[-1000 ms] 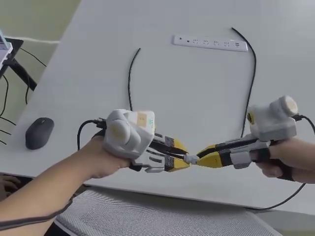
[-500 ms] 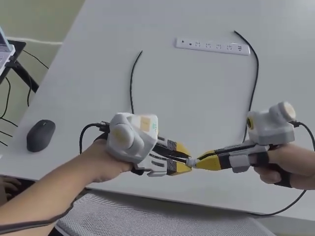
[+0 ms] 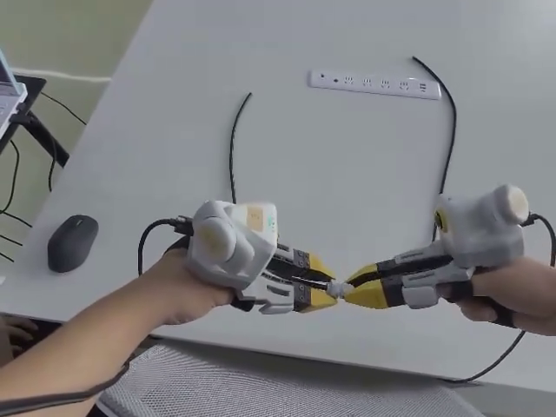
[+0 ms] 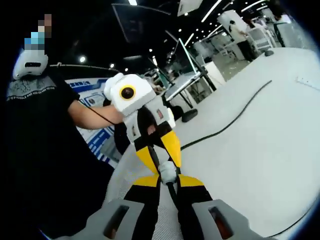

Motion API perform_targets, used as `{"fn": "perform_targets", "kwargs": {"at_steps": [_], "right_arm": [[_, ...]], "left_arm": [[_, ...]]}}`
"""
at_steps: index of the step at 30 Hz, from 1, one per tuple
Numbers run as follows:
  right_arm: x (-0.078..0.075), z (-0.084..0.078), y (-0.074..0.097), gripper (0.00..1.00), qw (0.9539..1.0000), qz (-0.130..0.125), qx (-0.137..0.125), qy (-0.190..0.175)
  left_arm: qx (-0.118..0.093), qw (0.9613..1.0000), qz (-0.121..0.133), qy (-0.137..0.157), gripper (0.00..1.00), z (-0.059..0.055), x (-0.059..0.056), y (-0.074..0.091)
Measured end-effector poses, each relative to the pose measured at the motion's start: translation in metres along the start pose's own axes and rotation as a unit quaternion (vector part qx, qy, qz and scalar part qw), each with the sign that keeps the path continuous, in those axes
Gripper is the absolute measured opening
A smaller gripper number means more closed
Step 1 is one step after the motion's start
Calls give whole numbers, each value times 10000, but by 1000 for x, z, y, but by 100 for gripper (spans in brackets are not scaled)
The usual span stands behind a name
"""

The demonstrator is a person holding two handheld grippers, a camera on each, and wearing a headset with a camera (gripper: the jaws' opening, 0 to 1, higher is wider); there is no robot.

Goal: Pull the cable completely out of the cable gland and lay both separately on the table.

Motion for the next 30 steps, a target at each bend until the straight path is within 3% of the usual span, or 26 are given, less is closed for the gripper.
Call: {"fn": "perform_targets", "kwargs": {"at_steps": [4, 6, 9, 11, 12, 13, 19, 21, 22, 27, 29, 30], "right_arm": [[1, -3, -1, 7, 9968, -306, 116, 723], [0, -5, -3, 7, 9898, -578, 196, 1284], [0, -9, -6, 8, 9813, -847, 224, 1713], [-1, -9, -5, 8, 9720, -1060, 215, 2085], [0, -10, -4, 8, 9697, -1111, 216, 2165], [0, -10, -4, 8, 9637, -1209, 219, 2372], [2, -17, -6, 8, 9494, -1322, 405, 2822], [1, -17, -6, 8, 9494, -1340, 432, 2807], [-1, -17, -6, 8, 9517, -1334, 425, 2731], [-2, -16, -6, 8, 9515, -1370, 399, 2727], [-3, -17, -6, 8, 9568, -1366, 410, 2533], [-3, -17, -6, 8, 9569, -1382, 404, 2524]], "left_arm": [[17, 9998, -43, 177, 15, -3, 1, -2], [48, 9998, -42, 191, 15, -6, 2, -4], [88, 9997, -65, 238, 15, -9, 1, -4], [69, 9996, -77, 278, 15, -10, 1, -4], [52, 9995, -93, 312, 15, -10, 1, -4], [30, 9994, -107, 330, 15, -10, 1, -4], [28, 9988, -165, 450, 15, -12, -2, -8], [44, 9988, -164, 466, 15, -13, -2, -9], [58, 9988, -161, 448, 15, -13, -2, -10], [62, 9989, -130, 438, 15, -12, -1, -9], [71, 9989, -140, 439, 15, -12, -1, -10], [70, 9990, -133, 426, 15, -12, -1, -10]]}}
Point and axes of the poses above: the centre of the closed fingertips' face, and the gripper's own axes: y roughly backward along the fingers, x roughly to its left, z roughly out of its top, the point moved 3 cm from there along y, roughly backward along the fingers, and after that the axes turned 7 degrees about -z, right-handed, at the moved point
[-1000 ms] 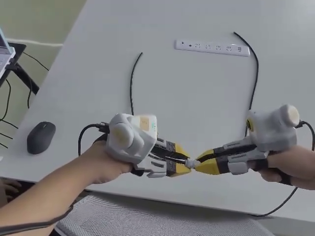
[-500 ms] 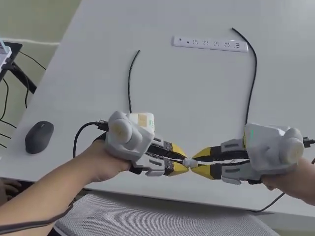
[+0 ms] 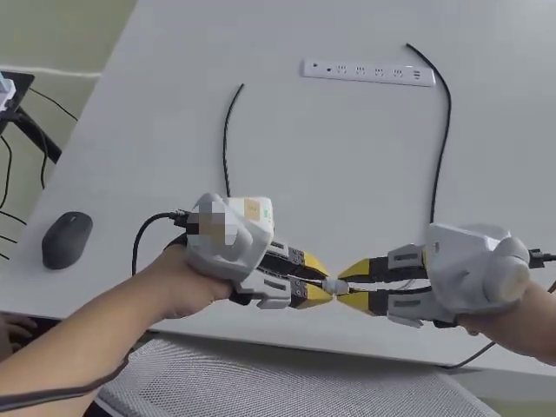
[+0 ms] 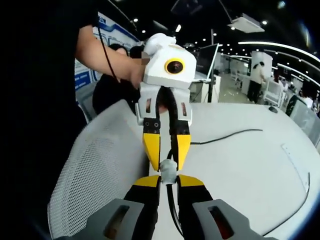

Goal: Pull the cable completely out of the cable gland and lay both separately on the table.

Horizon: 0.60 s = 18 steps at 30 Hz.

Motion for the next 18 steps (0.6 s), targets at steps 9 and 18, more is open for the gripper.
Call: {"fn": "perform_targets", "kwargs": {"at_steps": [9, 18], "right_arm": [[-1, 1, 2, 18, 9994, -110, -16, -337], [-14, 11, 14, 28, 9912, -1139, -78, -671]], "left_arm": [[2, 10000, 22, -79, 15, 0, 0, -1], [-69, 9995, 265, -136, 15, 3, 6, 8]]}}
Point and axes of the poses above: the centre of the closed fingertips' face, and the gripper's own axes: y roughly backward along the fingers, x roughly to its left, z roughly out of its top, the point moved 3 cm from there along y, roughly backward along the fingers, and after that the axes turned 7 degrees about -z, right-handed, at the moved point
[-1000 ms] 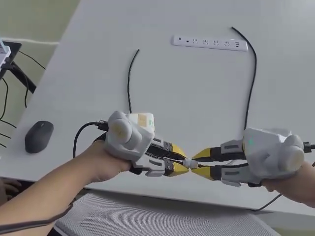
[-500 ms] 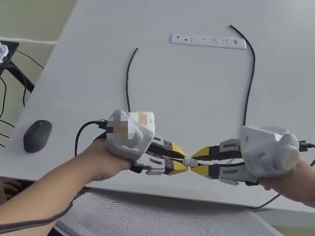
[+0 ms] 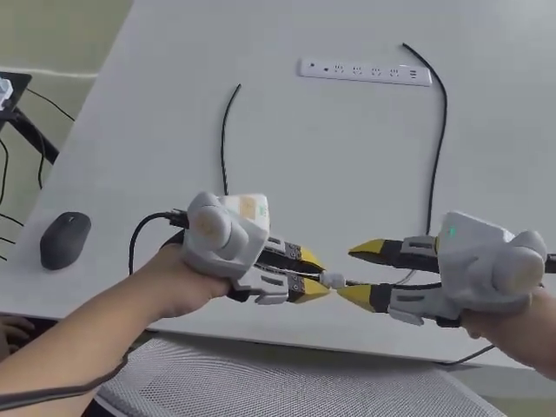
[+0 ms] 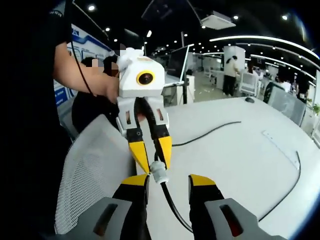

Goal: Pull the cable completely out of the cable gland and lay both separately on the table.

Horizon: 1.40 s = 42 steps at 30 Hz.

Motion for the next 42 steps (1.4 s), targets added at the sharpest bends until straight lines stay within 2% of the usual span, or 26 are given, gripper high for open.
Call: {"fn": "perform_targets", "kwargs": {"at_steps": [1, 4, 6, 8, 11, 13, 17, 19, 25, 29, 33, 39, 42], "right_arm": [[3, 1, 0, 28, 10000, -33, -21, -34], [0, 5, 0, 23, 9993, -383, -2, 6], [-2, 4, -2, 21, 9981, -584, 62, 171], [1, 3, -3, 20, 9977, -621, 125, 255], [0, -3, -4, 16, 9938, -807, 407, 645], [-2, -7, -4, 12, 9890, -1026, 559, 906], [7, -14, -10, 10, 9849, -1030, 742, 1173], [6, -16, -12, 8, 9807, -1187, 830, 1312], [10, -11, -14, 5, 9781, -1330, 774, 1403], [7, -12, -13, 2, 9762, -1429, 808, 1418], [6, -11, -10, 1, 9772, -1418, 787, 1367], [7, -13, -11, 1, 9748, -1415, 818, 1517], [7, -14, -12, 1, 9752, -1391, 838, 1501]], "left_arm": [[-14, 10000, 16, 7, 15, 1, 1, 1], [-87, 9999, 107, -52, 15, 4, 4, 5], [-110, 9998, 132, -57, 15, 5, 5, 6], [-106, 9998, 163, -57, 15, 5, 6, 7], [-51, 9997, 215, -61, 15, 3, 9, 8], [-44, 9998, 206, -49, 15, 2, 9, 8], [-53, 9998, 203, -42, 15, 2, 8, 7], [-31, 9998, 183, -55, 15, 2, 8, 7], [-13, 9999, 122, -80, 15, 3, 8, 5], [12, 9999, 91, -75, 15, 2, 7, 4], [-1, 9999, 95, -68, 15, 3, 7, 3], [18, 9999, 106, -50, 15, 3, 6, 2], [35, 9999, 116, -40, 15, 2, 6, 1]]}}
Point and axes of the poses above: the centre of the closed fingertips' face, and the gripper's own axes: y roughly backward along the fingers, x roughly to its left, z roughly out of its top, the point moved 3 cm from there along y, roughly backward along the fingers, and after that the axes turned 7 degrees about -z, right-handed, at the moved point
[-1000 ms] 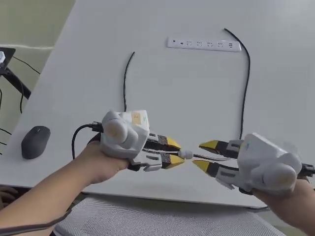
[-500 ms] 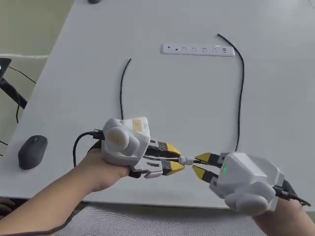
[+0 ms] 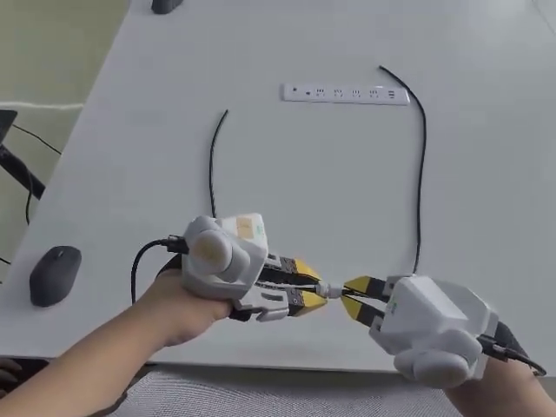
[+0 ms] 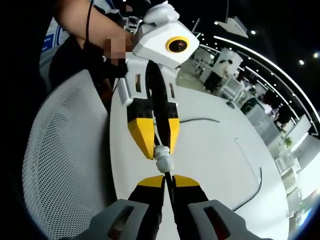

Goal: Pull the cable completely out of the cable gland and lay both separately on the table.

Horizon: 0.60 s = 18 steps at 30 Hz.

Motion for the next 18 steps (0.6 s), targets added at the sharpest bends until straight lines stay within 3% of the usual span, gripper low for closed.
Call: {"fn": "perform_targets", "kwargs": {"at_steps": [18], "right_arm": [[-4, -12, 3, 0, 9999, 3, 62, -127]], "left_arm": [[-35, 10000, 71, 2, 15, 3, -2, -3]]}}
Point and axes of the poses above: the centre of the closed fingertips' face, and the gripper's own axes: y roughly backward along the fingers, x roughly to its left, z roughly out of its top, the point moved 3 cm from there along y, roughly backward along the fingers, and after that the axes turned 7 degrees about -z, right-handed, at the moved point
